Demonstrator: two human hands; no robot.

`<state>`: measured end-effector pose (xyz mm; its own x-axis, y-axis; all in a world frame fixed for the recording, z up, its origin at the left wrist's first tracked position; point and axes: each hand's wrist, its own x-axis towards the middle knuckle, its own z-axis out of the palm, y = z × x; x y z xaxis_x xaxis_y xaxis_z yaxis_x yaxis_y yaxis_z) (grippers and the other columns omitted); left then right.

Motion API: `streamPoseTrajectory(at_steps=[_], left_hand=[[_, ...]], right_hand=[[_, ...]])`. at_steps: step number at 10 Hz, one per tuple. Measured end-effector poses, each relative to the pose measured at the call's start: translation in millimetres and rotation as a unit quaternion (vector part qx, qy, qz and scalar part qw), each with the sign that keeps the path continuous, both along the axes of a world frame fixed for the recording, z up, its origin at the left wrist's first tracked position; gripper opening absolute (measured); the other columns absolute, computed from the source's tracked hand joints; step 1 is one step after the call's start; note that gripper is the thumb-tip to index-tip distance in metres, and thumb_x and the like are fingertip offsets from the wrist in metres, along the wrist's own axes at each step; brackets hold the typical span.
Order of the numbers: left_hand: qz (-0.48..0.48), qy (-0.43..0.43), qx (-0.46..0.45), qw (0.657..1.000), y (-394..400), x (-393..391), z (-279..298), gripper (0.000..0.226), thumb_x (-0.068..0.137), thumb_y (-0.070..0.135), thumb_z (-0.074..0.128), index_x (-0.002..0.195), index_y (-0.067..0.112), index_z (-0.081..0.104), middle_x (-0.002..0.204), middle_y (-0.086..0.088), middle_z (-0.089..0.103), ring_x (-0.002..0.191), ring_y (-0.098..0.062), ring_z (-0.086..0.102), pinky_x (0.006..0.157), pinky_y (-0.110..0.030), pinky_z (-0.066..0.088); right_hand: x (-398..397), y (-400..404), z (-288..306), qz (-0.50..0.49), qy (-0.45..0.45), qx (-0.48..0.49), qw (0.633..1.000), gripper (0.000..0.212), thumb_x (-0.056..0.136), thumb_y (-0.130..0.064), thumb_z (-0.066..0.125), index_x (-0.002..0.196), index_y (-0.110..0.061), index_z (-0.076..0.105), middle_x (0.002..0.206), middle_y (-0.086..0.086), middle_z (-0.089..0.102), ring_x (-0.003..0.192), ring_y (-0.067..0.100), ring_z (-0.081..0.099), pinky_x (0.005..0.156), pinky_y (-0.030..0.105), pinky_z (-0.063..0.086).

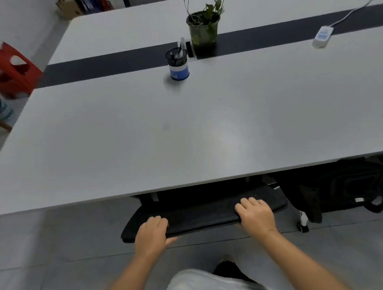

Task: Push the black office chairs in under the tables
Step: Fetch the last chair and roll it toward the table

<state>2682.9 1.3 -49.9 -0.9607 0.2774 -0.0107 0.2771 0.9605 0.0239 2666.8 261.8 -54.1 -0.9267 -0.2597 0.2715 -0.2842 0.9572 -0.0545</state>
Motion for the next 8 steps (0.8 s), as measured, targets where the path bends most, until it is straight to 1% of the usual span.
streamPoseTrajectory(at_steps=[1,2,3,4,5,6,7,8], left_hand=[[-0.018,0.0,-0.009,1.0,-0.2,-11.2,1.1,0.059,0.015,0.053,0.088,0.042,0.014,0.054,0.04,-0.002,0.05,0.034,-0.011,0.05,0.033,-0.01,0.031],[-0.037,0.002,-0.013,0.999,-8.3,-21.0,-0.5,0.057,0.015,0.056,0.087,0.043,0.017,0.055,0.042,0.003,0.051,0.035,-0.012,0.05,0.033,-0.011,0.031],[-0.053,0.042,-0.012,0.998,-18.4,-30.8,0.2,0.052,0.033,0.063,0.082,0.043,0.019,0.056,0.043,0.005,0.052,0.035,-0.012,0.05,0.032,-0.013,0.031],[-0.072,0.107,0.0,0.992,-25.1,-37.1,0.1,0.067,0.086,0.065,0.033,0.044,0.019,0.056,0.043,0.005,0.052,0.035,-0.012,0.05,0.031,-0.015,0.031],[-0.069,0.042,0.006,0.997,-25.7,-35.0,6.7,0.051,0.04,0.062,0.081,0.044,0.018,0.056,0.043,0.005,0.051,0.035,-0.012,0.049,0.031,-0.014,0.031],[-0.069,0.002,0.019,0.997,-25.7,-26.5,5.0,0.057,0.021,0.062,0.084,0.043,0.017,0.056,0.042,0.004,0.051,0.035,-0.01,0.048,0.031,-0.013,0.031],[-0.081,-0.015,0.03,0.996,-22.7,-21.1,6.0,0.058,0.022,0.069,0.079,0.044,0.021,0.057,0.043,0.008,0.051,0.036,-0.007,0.049,0.032,-0.01,0.032],[-0.1,-0.006,0.097,0.99,-30.2,-12.2,9.5,0.054,0.035,0.074,0.072,0.059,0.026,0.066,0.058,0.012,0.059,0.055,0.0,0.052,0.04,-0.009,0.04]], right_hand=[[-10.8,1.2,7.0,0.002,-0.052,0.006,0.999,0.03,0.058,-0.007,0.033,0.043,-0.014,0.058,0.042,0.0,0.051,0.038,0.02,0.049,0.039,0.018,0.039],[-14.7,-0.7,6.0,0.016,-0.08,0.021,0.996,0.013,0.054,-0.026,0.058,0.045,-0.017,0.059,0.044,-0.002,0.052,0.045,0.017,0.049,0.041,0.02,0.038],[-17.6,-5.9,-0.8,0.014,-0.1,0.002,0.995,0.032,0.031,-0.034,0.083,0.046,-0.017,0.06,0.044,0.0,0.053,0.04,0.016,0.052,0.041,0.016,0.039],[-21.8,-13.5,6.1,0.007,-0.058,0.014,0.998,0.021,0.059,-0.014,0.045,0.044,-0.015,0.06,0.042,-0.001,0.051,0.038,0.017,0.05,0.04,0.017,0.039],[-16.9,-18.6,7.8,-0.016,-0.065,0.01,0.998,0.029,0.058,-0.009,0.034,0.044,-0.014,0.059,0.042,0.0,0.051,0.037,0.018,0.049,0.04,0.017,0.04],[-8.7,-18.6,8.4,-0.01,-0.082,0.007,0.997,0.012,0.051,-0.024,0.061,0.045,-0.013,0.061,0.043,0.001,0.053,0.037,0.018,0.051,0.041,0.016,0.042],[0.6,-21.0,9.5,-0.028,-0.192,-0.052,0.98,0.052,0.008,-0.034,0.09,0.046,-0.014,0.061,0.044,0.0,0.054,0.038,0.018,0.053,0.042,0.016,0.043],[9.9,-19.2,20.9,-0.011,-0.222,-0.054,0.973,0.063,0.013,-0.066,0.082,0.055,-0.021,0.068,0.051,-0.007,0.059,0.049,0.009,0.057,0.049,0.017,0.041]])
